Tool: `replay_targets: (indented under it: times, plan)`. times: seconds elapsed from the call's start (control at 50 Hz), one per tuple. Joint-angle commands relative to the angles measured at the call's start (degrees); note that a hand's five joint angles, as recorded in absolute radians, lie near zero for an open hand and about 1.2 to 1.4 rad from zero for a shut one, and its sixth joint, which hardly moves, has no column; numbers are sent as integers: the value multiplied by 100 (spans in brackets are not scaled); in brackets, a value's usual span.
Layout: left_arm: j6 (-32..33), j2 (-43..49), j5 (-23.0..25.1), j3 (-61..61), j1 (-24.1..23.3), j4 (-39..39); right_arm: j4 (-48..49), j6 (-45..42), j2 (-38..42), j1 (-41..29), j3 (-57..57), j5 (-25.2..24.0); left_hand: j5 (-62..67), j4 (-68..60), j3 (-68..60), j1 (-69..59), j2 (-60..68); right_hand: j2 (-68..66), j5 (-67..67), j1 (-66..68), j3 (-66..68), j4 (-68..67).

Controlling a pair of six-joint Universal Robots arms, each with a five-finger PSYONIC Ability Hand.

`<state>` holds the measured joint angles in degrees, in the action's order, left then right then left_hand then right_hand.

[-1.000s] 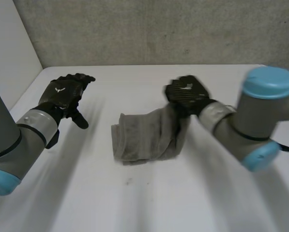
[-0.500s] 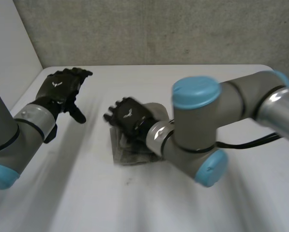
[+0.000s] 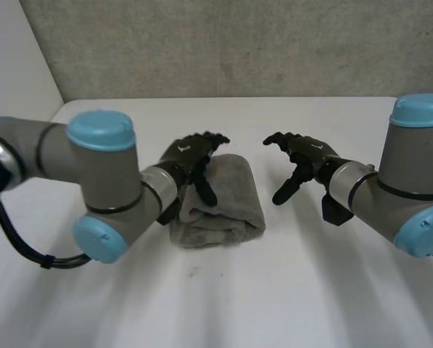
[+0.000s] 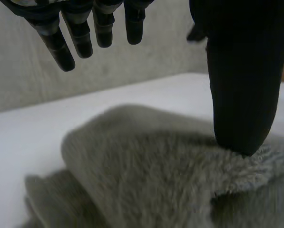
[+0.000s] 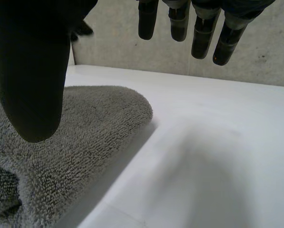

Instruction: Fold the towel.

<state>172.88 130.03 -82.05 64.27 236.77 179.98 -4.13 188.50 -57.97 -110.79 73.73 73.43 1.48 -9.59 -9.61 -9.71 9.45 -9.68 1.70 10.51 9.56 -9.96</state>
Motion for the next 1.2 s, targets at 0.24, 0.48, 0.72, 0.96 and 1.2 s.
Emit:
replay_targets:
  times: [0.24, 0.48, 0.72, 0.96, 1.2]
  plan:
    - [589, 401, -1198, 541, 185, -165, -807, -946, 1497, -768, -1702, -232, -93, -97, -94, -84, 110, -32, -170, -51, 44, -4]
    - [589, 233, -1216, 1017, 212, 11, -1300, -1104, 2492, -1076, -2934, -66, -126, -63, -60, -51, 77, -32, -170, -51, 44, -4]
    - [589, -626, -1225, 1044, 212, 46, -1450, -1377, 1669, -1015, -3180, 137, -143, -46, -43, -34, 60, -32, -170, -51, 44, -4]
    - [589, -2588, -1208, 938, 537, -95, -1388, -1359, -259, -707, -2706, 506, -143, -46, -43, -34, 60, -32, -170, -51, 44, -4]
    - [545, -4292, -1155, 1754, 1064, -516, -1248, -1359, -1857, -233, -1012, 1569, -126, -63, -60, -51, 77, -32, -170, -51, 44, -4]
